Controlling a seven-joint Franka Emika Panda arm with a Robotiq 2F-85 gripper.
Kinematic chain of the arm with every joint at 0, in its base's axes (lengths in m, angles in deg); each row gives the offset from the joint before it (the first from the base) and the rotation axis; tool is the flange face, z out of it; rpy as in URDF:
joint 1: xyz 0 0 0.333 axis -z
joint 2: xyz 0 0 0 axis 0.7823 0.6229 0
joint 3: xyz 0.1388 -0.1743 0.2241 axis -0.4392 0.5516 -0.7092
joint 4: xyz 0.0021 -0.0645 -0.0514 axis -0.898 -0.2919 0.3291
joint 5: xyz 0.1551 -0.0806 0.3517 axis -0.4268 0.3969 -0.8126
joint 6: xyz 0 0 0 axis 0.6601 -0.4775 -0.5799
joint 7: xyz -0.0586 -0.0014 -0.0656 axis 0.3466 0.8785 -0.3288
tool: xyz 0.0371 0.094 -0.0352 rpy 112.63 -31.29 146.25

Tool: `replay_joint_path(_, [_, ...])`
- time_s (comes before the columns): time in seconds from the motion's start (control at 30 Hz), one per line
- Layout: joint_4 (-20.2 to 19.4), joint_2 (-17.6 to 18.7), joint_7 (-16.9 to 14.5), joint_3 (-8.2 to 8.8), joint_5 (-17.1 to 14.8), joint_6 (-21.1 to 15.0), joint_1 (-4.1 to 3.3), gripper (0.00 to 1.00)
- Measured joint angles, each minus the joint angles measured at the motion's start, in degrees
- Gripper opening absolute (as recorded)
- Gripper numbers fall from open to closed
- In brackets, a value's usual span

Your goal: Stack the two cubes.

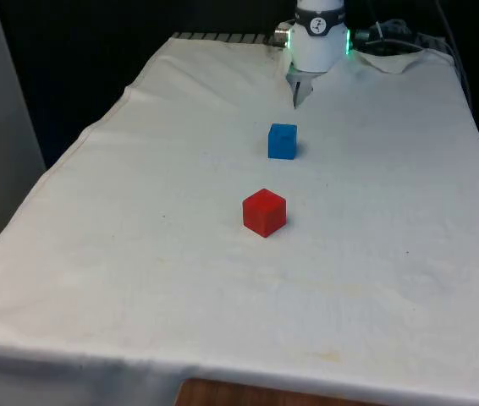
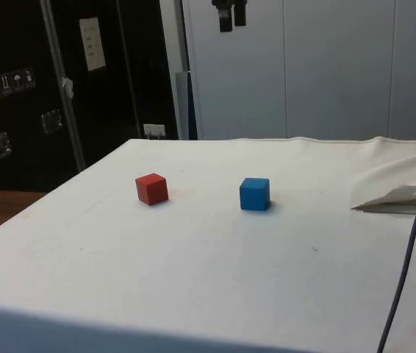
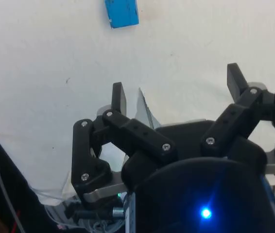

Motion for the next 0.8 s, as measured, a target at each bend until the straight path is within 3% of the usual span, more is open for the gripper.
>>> replay_joint_path(0.57, [3.2, 5.7, 4.3, -3.90, 0.0, -1.8, -0.34, 1.00])
replay_joint_path(0.8, [1.4, 5.5, 5.3, -4.98, 0.1, -2.3, -0.34, 1.00])
